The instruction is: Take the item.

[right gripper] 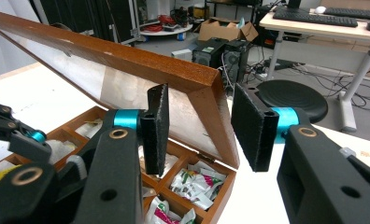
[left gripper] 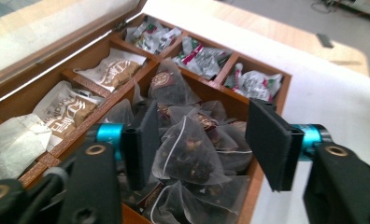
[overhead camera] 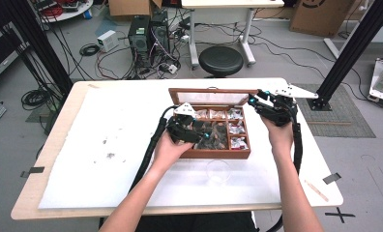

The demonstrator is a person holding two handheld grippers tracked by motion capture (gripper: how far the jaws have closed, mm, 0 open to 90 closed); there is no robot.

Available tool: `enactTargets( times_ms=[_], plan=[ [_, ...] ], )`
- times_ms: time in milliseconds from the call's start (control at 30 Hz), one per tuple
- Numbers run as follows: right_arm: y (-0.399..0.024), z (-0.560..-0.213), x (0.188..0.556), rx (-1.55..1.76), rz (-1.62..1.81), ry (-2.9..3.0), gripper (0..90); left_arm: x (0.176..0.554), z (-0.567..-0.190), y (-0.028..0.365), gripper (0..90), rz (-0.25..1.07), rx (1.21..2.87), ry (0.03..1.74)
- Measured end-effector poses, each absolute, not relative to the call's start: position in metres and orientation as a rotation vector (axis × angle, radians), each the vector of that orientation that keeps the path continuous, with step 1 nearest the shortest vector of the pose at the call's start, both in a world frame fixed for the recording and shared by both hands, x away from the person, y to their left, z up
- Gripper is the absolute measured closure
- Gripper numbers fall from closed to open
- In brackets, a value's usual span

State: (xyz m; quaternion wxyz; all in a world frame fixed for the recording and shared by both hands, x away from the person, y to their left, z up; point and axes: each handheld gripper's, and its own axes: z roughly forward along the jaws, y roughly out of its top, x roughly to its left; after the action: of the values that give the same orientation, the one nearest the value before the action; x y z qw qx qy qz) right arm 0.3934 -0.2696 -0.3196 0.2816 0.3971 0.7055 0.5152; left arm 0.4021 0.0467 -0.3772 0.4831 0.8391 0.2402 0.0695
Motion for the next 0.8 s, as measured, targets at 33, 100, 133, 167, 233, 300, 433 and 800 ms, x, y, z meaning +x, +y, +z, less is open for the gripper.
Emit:
enactTargets(
  times_ms=[33,100,133,167,233,300,433,800],
  plan=[
    [-0.270,-0.320,0.393,1.066,1.381,1.892,58.0,0.403,-0.379,0.044,45.6,0.169,2.052,0.597],
    [-0.270,-0.320,0.393,1.066,1.381,1.892,58.1,0.406,-0.382,0.040,46.4,0.174,2.073,0.617],
    [-0.270,-0.320,0.393,1.064,1.382,1.892,58.1,0.409,-0.384,0.037,47.8,0.169,2.086,0.638],
    [-0.270,-0.320,0.393,1.065,1.381,1.891,58.1,0.411,-0.385,0.035,49.1,0.170,2.097,0.645],
    [-0.270,-0.320,0.393,1.065,1.380,1.891,58.1,0.412,-0.385,0.033,51.7,0.171,2.110,0.650],
    [-0.270,-0.320,0.393,1.064,1.380,1.891,58.1,0.414,-0.387,0.030,52.4,0.167,2.124,0.663],
    [-0.270,-0.320,0.393,1.062,1.380,1.891,58.1,0.415,-0.389,0.026,60.6,0.163,2.140,0.661],
    [-0.270,-0.320,0.393,1.063,1.380,1.891,58.1,0.412,-0.392,0.013,74.4,0.202,2.213,0.620]
  ],
)
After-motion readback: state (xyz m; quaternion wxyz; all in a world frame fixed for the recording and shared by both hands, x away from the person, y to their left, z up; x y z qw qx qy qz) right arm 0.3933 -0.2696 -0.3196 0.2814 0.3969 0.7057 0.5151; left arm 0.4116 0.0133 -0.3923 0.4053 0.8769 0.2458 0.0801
